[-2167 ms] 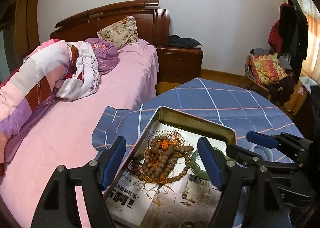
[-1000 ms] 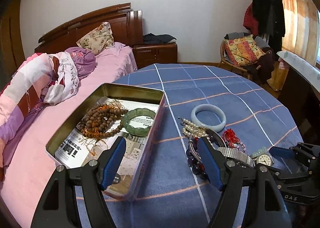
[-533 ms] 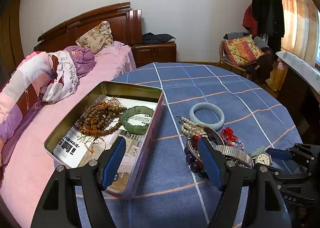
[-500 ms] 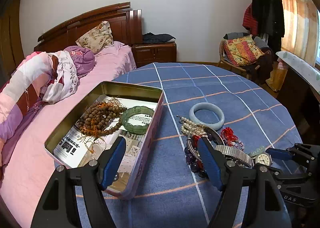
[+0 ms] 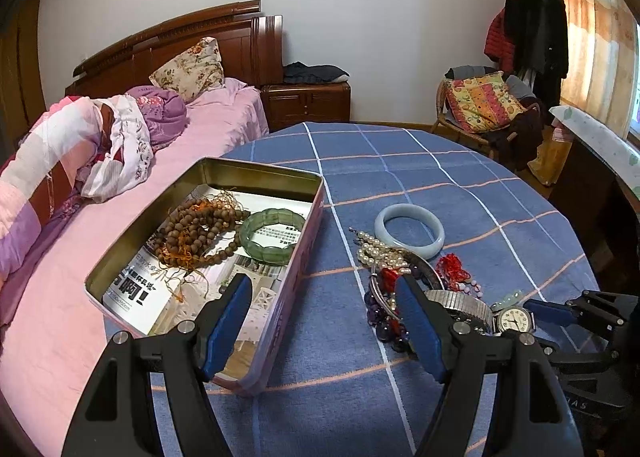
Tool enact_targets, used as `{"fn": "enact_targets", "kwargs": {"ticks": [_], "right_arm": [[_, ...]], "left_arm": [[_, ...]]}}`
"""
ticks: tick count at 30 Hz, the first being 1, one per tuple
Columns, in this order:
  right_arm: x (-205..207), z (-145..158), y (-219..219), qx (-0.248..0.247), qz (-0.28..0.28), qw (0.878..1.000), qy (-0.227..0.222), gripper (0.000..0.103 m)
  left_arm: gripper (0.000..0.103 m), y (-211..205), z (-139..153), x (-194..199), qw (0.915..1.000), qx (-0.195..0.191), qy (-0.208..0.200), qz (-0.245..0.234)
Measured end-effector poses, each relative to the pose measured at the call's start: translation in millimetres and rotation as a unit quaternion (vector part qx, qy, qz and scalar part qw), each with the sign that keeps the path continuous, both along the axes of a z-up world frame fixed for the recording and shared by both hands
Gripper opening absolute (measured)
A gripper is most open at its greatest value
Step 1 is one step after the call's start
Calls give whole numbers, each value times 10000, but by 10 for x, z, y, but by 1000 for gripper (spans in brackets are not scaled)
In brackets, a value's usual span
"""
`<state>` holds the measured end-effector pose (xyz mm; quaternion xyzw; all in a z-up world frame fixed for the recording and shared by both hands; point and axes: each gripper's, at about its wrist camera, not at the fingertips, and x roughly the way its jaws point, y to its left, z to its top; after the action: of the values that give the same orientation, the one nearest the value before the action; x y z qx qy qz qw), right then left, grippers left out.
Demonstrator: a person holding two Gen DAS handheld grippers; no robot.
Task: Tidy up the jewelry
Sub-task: 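Move both open tools back toward the remaining jewelry pile, then grasp the silver bangle with left tool while right tool grasps the wristwatch band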
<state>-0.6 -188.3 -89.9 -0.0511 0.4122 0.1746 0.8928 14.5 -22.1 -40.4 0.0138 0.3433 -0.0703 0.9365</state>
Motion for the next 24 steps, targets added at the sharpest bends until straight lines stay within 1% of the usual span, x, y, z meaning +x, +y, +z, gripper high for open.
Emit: {"fn": "enact_targets", "kwargs": {"ticks": [5,9,14,15,16,17,18,22,24], "right_arm": [[2,120,-67,190,-138,9996,-183,43],[35,176,-152,296,-272,9989,-236,42],[68,232,-222,375,-356,9982,-290,42],[77,235,-241,388,-361,9982,-295,42],[84,240,-246,395,-373,9981,-302,42],[84,239,-249,404,-388,9980,-305,42],[86,237,-255,412,-394,9979,-302,42],[103,210,-262,431,-398,9979,-270,42],[108,196,-266,440,-407,9979,-254,42]], "left_arm": [[74,-55,-29,32,9999,7,60,-100],[74,-181,-48,75,9994,88,76,-325],[73,-306,-137,252,9979,86,324,-549],[63,-324,-166,297,9976,96,399,-557],[56,-334,-187,339,9971,64,478,-581],[45,-338,-204,373,9965,2,560,-627],[42,-342,-222,412,9957,-68,644,-663],[40,-356,-269,501,9950,-109,764,-627],[29,-365,-292,508,9943,-139,818,-674]]}}
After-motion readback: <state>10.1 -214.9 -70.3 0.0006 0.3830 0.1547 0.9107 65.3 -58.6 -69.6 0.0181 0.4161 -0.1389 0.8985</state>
